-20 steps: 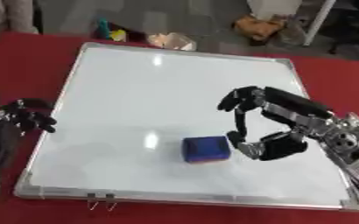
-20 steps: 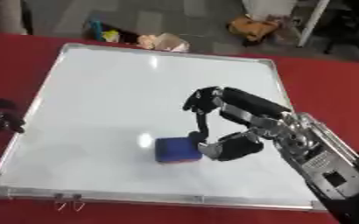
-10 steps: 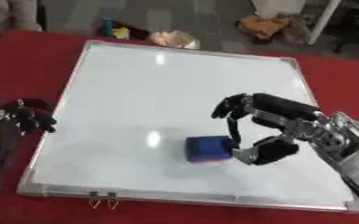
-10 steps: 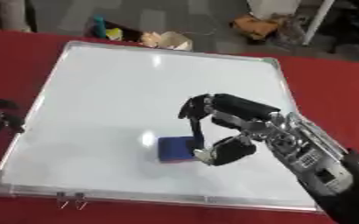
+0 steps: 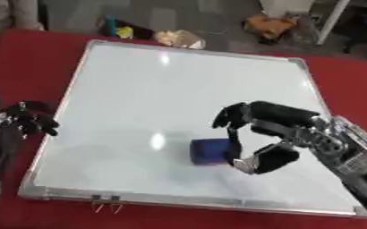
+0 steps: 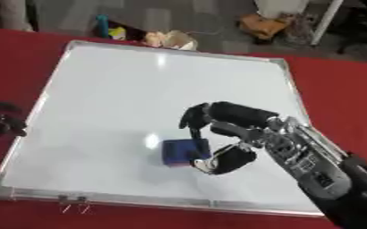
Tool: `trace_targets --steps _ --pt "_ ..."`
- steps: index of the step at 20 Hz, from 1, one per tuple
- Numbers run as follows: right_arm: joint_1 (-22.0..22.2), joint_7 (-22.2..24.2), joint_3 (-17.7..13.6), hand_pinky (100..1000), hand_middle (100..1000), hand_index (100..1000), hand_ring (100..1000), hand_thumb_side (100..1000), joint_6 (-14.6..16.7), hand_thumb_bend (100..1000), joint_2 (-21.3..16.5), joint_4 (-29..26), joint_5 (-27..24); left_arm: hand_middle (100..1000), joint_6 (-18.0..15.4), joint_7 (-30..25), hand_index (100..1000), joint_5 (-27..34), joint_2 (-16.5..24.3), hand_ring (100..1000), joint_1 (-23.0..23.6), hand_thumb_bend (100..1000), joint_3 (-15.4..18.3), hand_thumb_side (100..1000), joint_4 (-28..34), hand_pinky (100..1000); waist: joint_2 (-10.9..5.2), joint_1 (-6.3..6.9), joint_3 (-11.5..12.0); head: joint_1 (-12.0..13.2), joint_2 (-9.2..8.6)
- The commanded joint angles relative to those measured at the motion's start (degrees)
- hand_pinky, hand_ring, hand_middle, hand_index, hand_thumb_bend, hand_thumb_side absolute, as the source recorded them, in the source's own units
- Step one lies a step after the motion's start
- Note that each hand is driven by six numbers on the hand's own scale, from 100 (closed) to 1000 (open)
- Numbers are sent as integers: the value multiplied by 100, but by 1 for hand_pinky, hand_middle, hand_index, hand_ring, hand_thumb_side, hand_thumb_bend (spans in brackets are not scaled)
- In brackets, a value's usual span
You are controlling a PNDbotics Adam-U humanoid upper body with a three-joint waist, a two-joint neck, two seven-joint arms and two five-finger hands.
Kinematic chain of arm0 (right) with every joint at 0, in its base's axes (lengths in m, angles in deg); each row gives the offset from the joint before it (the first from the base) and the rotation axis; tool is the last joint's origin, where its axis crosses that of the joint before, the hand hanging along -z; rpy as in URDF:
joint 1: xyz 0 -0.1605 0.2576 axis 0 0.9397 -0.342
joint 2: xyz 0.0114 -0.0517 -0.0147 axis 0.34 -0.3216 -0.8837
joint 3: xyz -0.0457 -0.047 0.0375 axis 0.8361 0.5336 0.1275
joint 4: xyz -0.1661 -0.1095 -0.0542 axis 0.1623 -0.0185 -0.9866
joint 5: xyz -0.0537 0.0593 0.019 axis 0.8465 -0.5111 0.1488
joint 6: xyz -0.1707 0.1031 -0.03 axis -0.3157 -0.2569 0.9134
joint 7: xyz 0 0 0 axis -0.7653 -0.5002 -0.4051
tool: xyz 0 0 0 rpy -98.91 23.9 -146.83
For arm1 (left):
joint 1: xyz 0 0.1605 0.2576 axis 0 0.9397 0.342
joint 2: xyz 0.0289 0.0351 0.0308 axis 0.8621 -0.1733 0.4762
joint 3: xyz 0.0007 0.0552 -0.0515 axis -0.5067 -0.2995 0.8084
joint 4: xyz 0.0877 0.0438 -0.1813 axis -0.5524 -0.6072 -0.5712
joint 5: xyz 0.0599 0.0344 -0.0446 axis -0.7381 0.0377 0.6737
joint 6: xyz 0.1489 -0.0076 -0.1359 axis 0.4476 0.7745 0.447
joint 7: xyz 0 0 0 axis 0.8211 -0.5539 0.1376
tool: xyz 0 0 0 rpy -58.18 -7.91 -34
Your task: Wipe the whiteboard clean with a brush.
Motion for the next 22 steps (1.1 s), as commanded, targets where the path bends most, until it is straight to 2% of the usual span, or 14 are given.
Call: trace_targets --steps 1,7,22 --pt "-104 73 -8 815 786 429 815 376 50 157 -35 35 106 609 -11 -20 672 -12 65 556 -83 789 2 1000 79 533 -56 17 -3 -22 1" --pt "-121 85 37 823 788 433 820 407 108 167 44 207 228 609 -7 -29 672 -14 61 556 -89 789 -5 1000 80 533 -47 11 -16 -29 -3" --pt "-210 -212 -37 835 788 434 826 398 174 183 260 790 754 610 -6 -47 672 -29 60 556 -115 787 -16 1000 84 534 7 3 38 -59 -21"
